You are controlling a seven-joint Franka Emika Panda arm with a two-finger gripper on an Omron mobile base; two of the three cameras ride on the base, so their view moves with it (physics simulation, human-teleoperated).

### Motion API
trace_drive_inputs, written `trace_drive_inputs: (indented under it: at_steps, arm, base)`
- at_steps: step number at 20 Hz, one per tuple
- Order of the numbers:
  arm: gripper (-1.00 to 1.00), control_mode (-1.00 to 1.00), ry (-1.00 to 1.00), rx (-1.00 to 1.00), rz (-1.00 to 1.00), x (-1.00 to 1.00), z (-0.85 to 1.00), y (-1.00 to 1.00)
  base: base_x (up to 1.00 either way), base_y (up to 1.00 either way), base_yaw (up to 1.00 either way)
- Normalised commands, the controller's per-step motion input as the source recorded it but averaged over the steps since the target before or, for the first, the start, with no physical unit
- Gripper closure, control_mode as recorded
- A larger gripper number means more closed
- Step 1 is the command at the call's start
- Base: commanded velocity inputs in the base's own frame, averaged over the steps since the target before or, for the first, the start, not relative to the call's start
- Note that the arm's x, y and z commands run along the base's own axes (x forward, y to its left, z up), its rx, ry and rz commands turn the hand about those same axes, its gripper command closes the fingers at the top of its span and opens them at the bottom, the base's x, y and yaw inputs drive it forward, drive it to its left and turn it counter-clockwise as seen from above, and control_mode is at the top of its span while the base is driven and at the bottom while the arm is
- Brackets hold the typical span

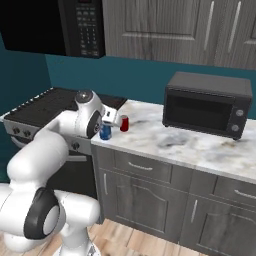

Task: Four empty soda cans are scattered around the kitchen. Gather all the cans and cluster them next to the stove for recycling.

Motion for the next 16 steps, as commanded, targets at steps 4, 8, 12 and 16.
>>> trace_drive_inputs:
  at_steps: [4,8,12,16]
  arm:
    - [1.0,-1.0,-0.01,0.0,0.0,0.27,-0.21,0.0]
    - [1.0,-1.0,0.0,0.0,0.0,0.27,-0.18,0.0]
    - [1.0,-1.0,0.0,0.0,0.0,0.23,-0.12,0.0]
    - [1.0,-1.0,0.0,0.0,0.0,0.21,-0.12,0.05]
  base:
    - [0.0,0.0,0.0]
    - [0.0,0.0,0.0]
    - [0.0,0.0,0.0]
    - [0.0,0.0,0.0]
